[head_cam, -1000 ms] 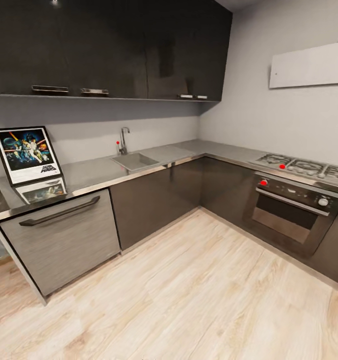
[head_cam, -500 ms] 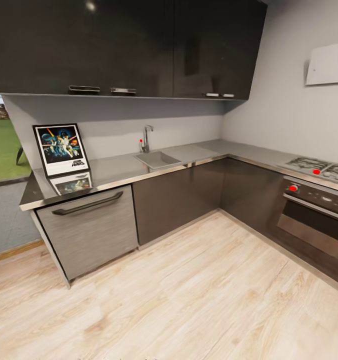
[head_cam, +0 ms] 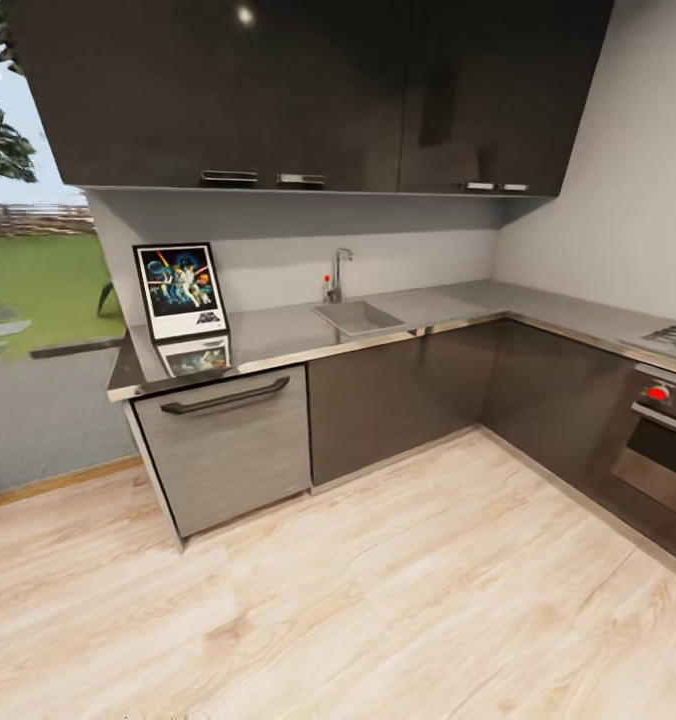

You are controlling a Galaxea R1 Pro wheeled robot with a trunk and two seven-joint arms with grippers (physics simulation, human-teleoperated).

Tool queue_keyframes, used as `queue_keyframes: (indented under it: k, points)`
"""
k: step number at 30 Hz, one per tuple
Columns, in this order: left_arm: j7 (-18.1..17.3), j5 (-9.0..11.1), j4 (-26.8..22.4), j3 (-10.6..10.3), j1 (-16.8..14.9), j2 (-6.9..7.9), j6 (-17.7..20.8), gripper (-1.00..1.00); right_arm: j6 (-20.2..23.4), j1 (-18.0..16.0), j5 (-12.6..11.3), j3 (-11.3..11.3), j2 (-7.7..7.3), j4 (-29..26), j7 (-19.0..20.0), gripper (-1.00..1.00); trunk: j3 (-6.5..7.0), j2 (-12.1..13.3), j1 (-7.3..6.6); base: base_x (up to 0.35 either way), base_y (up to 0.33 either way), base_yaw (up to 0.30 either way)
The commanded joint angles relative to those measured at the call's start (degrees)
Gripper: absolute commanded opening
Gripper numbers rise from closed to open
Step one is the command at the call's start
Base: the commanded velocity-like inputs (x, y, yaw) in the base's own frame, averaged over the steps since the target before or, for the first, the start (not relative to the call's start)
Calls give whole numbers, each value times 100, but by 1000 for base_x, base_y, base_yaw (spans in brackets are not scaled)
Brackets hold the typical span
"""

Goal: Pick up the poster from the kitchen countertop and hang it on one of the wall nails in the kitchen.

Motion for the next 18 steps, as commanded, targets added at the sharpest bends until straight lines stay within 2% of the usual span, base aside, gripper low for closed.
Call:
queue_keyframes:
  k: [1,9,18]
  points:
    - [2,-3,-5,7,1,-3,-8,100,-11,-2,39,4,0,4,-26,100,-7,-2,0,0,0,274]
    - [2,-3,-5,11,1,-3,-8,100,-7,-2,35,9,-5,4,-22,100,-25,-2,0,24,0,252]
    - [2,-3,-5,16,1,-3,-8,100,-14,-1,31,5,-9,4,-17,100,-29,-2,0,261,0,91]
